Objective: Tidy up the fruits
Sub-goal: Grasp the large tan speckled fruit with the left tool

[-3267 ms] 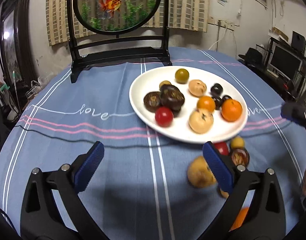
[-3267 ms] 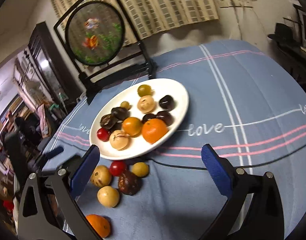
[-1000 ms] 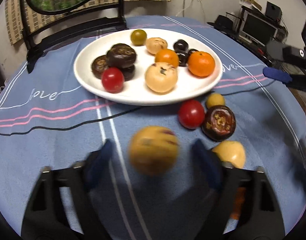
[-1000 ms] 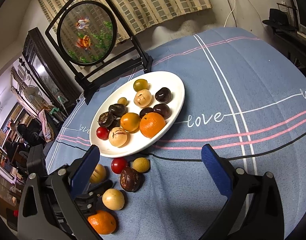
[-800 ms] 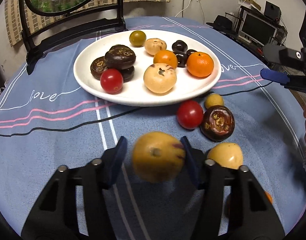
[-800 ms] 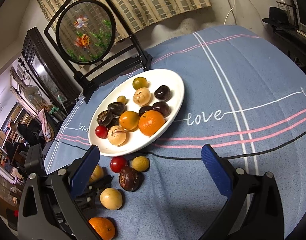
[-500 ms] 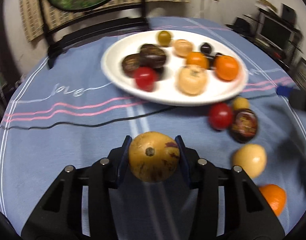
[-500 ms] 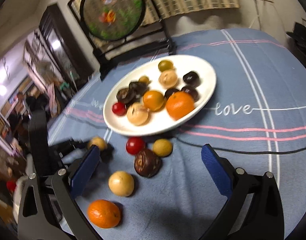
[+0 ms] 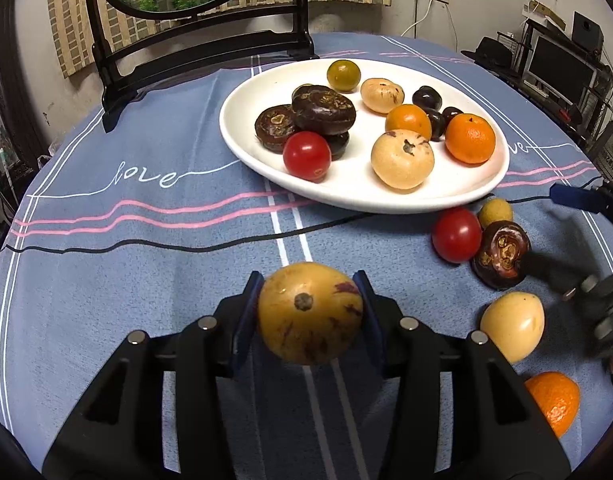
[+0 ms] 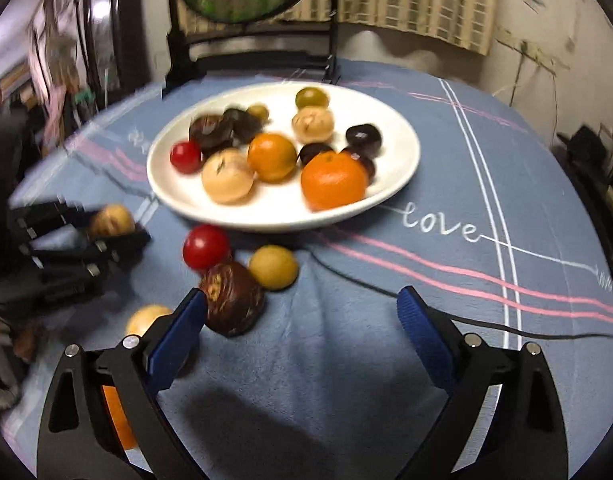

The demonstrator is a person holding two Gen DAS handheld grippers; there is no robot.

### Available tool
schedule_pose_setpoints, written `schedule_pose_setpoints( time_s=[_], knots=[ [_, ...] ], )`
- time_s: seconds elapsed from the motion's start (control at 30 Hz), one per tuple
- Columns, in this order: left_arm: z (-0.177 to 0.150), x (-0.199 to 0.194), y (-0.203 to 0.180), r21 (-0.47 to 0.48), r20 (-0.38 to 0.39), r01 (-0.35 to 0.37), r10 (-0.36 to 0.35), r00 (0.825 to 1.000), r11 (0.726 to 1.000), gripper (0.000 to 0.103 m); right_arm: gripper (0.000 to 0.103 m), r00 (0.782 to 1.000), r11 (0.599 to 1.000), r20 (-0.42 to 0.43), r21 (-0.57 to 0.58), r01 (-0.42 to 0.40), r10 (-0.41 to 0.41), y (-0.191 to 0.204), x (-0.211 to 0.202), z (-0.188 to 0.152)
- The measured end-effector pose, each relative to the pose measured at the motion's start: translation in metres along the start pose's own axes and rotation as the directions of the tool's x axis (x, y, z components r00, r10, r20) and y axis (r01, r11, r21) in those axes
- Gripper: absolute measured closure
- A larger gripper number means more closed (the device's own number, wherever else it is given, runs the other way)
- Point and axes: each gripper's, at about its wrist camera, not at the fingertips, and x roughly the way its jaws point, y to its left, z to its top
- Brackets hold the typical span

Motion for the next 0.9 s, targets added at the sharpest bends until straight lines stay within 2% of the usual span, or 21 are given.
schedule_pose_setpoints(
  time_s=[0.1, 0.2, 0.23, 0.3, 0.33, 0.4, 0.47, 0.57, 0.6, 0.7, 0.77, 0.83, 0.9],
  knots=[
    [0.0, 0.0, -0.001, 0.002, -0.001, -0.002, 0.002, 1.0, 1.0, 0.055, 0.006, 0.999, 0.999, 0.025, -0.028, 0.031, -0.031, 0.005, 0.002, 0.001],
    [0.0, 0.0, -0.001, 0.003, -0.001, -0.007, 0.007, 1.0, 1.0, 0.054, 0.002, 0.996, 0.996, 0.052, -0.039, 0.077, -0.075, 0.005, 0.005, 0.005],
    [0.0, 0.0, -0.001, 0.002, -0.001, -0.009, 0.009, 1.0, 1.0, 0.053, 0.002, 0.998, 0.998, 0.041, -0.026, 0.05, -0.049, 0.004, 0.008, 0.006],
    [0.0, 0.0, -0.001, -0.001, -0.002, -0.011, 0.011, 1.0, 1.0, 0.052, 0.002, 0.997, 0.997, 0.002, 0.022, -0.075, 0.075, 0.005, 0.013, 0.004],
    [0.0, 0.0, -0.001, -0.002, -0.002, -0.011, 0.011, 1.0, 1.0, 0.052, 0.002, 0.989, 0.989, -0.022, 0.045, -0.144, 0.145, 0.006, 0.013, 0.003],
    [0.0, 0.0, 0.0, -0.005, -0.003, -0.011, 0.011, 1.0, 1.0, 0.05, 0.006, 0.983, 0.984, -0.045, 0.018, -0.178, 0.178, 0.012, 0.012, 0.003],
    [0.0, 0.0, 0.0, -0.009, -0.005, -0.011, 0.011, 1.0, 1.0, 0.049, 0.012, 0.97, 0.971, -0.066, 0.059, -0.23, 0.233, 0.006, 0.015, 0.001],
    [0.0, 0.001, 0.002, -0.016, -0.007, -0.012, 0.012, 1.0, 1.0, 0.046, 0.032, 0.95, 0.942, -0.025, 0.141, -0.305, 0.312, -0.008, 0.009, 0.004],
    [0.0, 0.001, 0.003, -0.018, -0.008, -0.013, 0.013, 1.0, 1.0, 0.045, 0.035, 0.947, 0.935, -0.008, 0.166, -0.315, 0.32, -0.013, 0.008, 0.006],
    [0.0, 0.001, 0.003, -0.022, -0.009, -0.013, 0.013, 1.0, 1.0, 0.045, 0.036, 0.952, 0.935, 0.026, 0.182, -0.303, 0.304, -0.018, 0.002, 0.006],
    [0.0, 0.001, 0.003, -0.022, -0.01, -0.013, 0.013, 1.0, 1.0, 0.044, 0.036, 0.954, 0.943, 0.068, 0.145, -0.3, 0.293, -0.012, -0.01, 0.009],
    [0.0, 0.001, 0.004, -0.024, -0.01, -0.012, 0.011, 1.0, 1.0, 0.044, 0.036, 0.967, 0.967, 0.076, 0.062, -0.246, 0.241, 0.001, -0.019, 0.009],
    [0.001, 0.002, 0.005, -0.03, -0.012, -0.009, 0.009, 1.0, 1.0, 0.042, 0.037, 0.985, 0.986, 0.045, -0.005, -0.168, 0.168, 0.012, -0.012, 0.003]
  ],
)
